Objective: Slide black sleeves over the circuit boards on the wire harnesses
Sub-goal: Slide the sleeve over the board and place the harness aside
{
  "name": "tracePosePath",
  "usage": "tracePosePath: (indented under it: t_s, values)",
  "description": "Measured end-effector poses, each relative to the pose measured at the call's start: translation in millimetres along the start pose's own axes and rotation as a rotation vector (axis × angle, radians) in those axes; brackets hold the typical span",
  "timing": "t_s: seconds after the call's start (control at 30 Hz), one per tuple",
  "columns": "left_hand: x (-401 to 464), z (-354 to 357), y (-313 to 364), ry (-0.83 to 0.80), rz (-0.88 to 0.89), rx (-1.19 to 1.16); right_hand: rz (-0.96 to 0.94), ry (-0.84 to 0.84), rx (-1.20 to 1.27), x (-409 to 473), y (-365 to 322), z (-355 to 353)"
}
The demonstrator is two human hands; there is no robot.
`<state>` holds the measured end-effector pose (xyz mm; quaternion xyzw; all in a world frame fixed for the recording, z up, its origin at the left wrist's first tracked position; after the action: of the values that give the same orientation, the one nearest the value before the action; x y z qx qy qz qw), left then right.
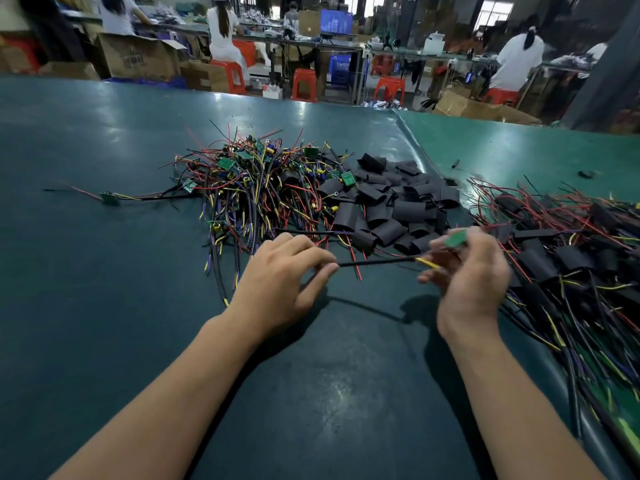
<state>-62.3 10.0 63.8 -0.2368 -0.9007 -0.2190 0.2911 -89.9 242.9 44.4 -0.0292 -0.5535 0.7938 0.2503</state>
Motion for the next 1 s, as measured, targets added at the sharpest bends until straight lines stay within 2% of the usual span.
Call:
tracePosePath:
  t_s: [0.1,0.33,0.47,0.6,0.67,0.77,1.0]
  values:
    - [-1.8,-6.7,-6.6,0.067,-0.053,-0.082,-0.011,0.049,0.029,2.4,-3.2,-10.6]
    - [39.2,9.7,-15.6,0.008,-0.161,-0.034,0.316,-0.201,0.071,-14.5,32.7,22.6]
    - [97.3,48.9,-27.9,-0.167,-0.261,-0.028,0.262,-0.257,0.066,-17.3,28.3,30.6]
    - [113.8,90.7,-44.3,-0.397,-0.366,0.118,0.276,-0.311,0.132,-16.7,29.0,32.0]
    - [112.9,95.5,-48.9,-0.403,-0.41,0.124,0.341,-0.328,0.159,-17.7,33.6,33.5]
    - [113.7,90.4,-45.6,-0.328,-0.412,0.122,0.404,-0.347,0.22,-17.4,37.4,35.0]
    - [108.9,71.8,-36.8,-0.358,-0.337,0.325,0.289,-0.275,0.28,-13.7,24.5,35.3]
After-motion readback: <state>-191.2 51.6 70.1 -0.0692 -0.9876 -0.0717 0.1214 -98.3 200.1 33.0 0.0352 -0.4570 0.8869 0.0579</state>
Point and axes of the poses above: each hand's wrist, its own x-axis towards the middle knuckle, its own z-axis out of the palm, y = z × x, the point moved 10 cm from there along x, towards the middle knuckle
